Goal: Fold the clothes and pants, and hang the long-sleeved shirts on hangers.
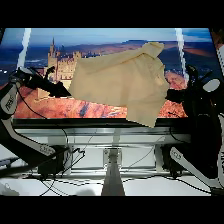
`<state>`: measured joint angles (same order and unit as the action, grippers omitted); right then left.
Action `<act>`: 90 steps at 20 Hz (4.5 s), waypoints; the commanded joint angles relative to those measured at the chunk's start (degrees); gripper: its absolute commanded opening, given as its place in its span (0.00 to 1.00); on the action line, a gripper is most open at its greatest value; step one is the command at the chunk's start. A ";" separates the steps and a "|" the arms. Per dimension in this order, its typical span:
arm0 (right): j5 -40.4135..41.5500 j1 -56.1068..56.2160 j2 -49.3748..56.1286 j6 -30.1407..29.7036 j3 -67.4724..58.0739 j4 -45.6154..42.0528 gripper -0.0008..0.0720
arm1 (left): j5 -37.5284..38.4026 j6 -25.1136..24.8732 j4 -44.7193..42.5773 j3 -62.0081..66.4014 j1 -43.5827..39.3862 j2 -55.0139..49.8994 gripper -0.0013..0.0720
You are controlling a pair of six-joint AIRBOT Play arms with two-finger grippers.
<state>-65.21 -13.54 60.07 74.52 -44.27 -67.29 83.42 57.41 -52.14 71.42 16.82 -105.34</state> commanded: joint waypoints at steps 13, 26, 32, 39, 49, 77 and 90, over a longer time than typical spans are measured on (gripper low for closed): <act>0.28 0.02 -5.29 -5.05 -18.47 13.51 0.03 | -2.86 -5.75 5.99 13.99 0.09 17.07 0.03; 9.35 0.02 -30.23 -6.69 -49.92 14.64 0.03 | -44.39 -3.13 4.70 19.67 6.84 71.47 0.03; 10.58 0.02 -26.95 -6.69 -50.77 11.37 0.03 | -44.19 14.38 -16.74 19.47 6.91 76.11 0.03; -1.95 0.04 -2.71 -6.62 -50.77 18.82 0.03 | -23.67 15.39 -6.01 13.70 6.32 53.90 0.03; -2.97 0.04 34.03 -6.10 -48.41 16.33 0.03 | -35.06 11.13 -6.08 13.38 -9.16 8.94 0.03; -21.20 -1.22 33.00 -7.17 -38.03 -9.92 0.66 | -7.98 8.15 -21.90 13.44 -10.54 8.94 0.84; -18.08 -12.85 2.80 -3.96 7.63 0.74 0.62 | -8.09 4.46 -10.14 6.10 5.22 42.34 0.03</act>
<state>-85.45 -25.65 67.00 69.38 -48.27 -70.41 75.70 64.34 -69.12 81.56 18.76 -68.55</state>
